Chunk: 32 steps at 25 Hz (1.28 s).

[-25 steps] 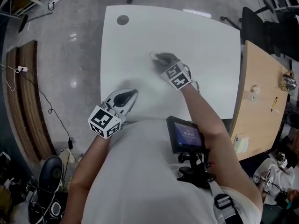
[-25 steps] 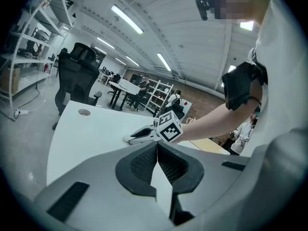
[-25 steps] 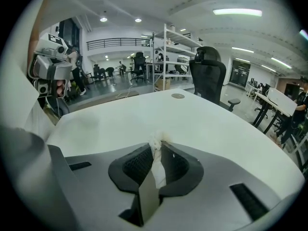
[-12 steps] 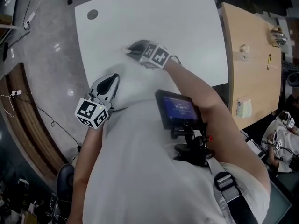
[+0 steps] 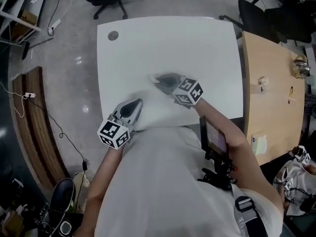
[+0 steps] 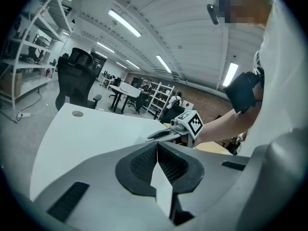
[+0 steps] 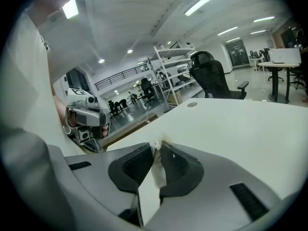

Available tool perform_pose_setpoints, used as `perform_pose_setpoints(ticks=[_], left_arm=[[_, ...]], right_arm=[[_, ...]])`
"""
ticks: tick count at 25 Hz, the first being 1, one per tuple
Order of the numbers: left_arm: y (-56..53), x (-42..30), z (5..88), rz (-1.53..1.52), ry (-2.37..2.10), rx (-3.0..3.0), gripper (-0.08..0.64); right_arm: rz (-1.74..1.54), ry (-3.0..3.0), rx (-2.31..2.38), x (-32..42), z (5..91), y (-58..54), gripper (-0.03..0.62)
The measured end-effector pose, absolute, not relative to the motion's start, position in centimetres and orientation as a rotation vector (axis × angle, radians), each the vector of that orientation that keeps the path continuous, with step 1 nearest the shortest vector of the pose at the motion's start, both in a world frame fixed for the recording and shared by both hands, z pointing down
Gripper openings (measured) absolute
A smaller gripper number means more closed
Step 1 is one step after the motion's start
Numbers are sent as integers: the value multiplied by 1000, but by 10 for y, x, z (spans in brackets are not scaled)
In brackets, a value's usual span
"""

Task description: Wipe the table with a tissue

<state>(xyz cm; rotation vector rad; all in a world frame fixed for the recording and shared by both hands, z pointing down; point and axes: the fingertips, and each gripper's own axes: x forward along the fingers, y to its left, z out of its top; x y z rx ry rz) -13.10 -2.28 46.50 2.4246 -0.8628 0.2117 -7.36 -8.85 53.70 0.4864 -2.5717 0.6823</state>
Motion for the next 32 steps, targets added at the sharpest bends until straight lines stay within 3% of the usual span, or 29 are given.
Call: perform_pose_setpoints(ticks=[17,32], left_arm=[[16,-57,468,289,-856,2423,6],[34,14,453,251,-918,2461,6]], right_arm=[[748,-2657,615,21,510,-35,55],[657,-2652,938,167,470,-11,55]])
